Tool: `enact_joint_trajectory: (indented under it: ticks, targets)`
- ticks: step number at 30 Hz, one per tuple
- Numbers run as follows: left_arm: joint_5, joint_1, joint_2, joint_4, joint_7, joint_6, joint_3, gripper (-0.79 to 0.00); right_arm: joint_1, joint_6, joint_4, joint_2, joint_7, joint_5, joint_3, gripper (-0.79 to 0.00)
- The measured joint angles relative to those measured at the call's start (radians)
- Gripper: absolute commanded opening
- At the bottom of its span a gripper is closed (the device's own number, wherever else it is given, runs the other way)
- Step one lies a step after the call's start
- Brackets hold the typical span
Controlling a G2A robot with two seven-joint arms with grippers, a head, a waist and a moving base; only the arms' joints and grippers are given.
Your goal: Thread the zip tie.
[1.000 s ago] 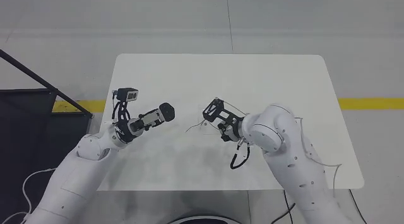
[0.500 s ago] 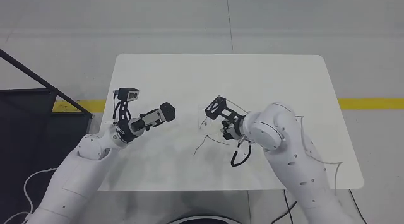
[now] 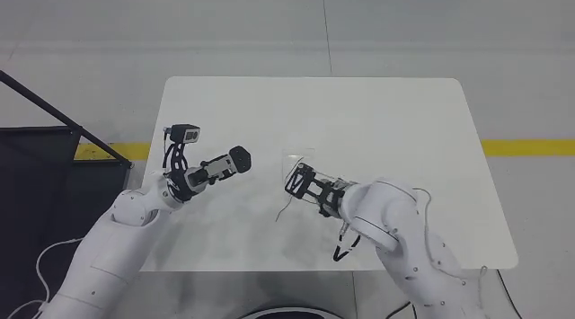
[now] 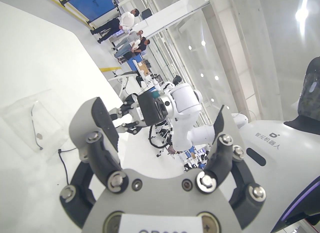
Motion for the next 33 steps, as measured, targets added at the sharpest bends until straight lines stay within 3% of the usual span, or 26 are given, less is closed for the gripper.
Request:
enact_joint_trajectory:
  ticks: [5,13,33]
  targets:
    - [0.009,-0.008,-0.006,0.000,-0.002,0.003,0.009,0.000,-0.009,0.002,0.029,0.003,0.002,-0.102,-0.060,-0.582]
    - [0.010,-0.003,-0.011,0.017,-0.010,-0.005,0.003,0.000,0.069,-0.001,0.137,0.001,-0.001,-0.011,-0.117,-0.634]
    - [0.016,-0.002,-0.022,0.018,-0.020,-0.002,-0.011,0.000,0.178,0.020,0.243,0.016,0.020,0.115,-0.192,-0.554]
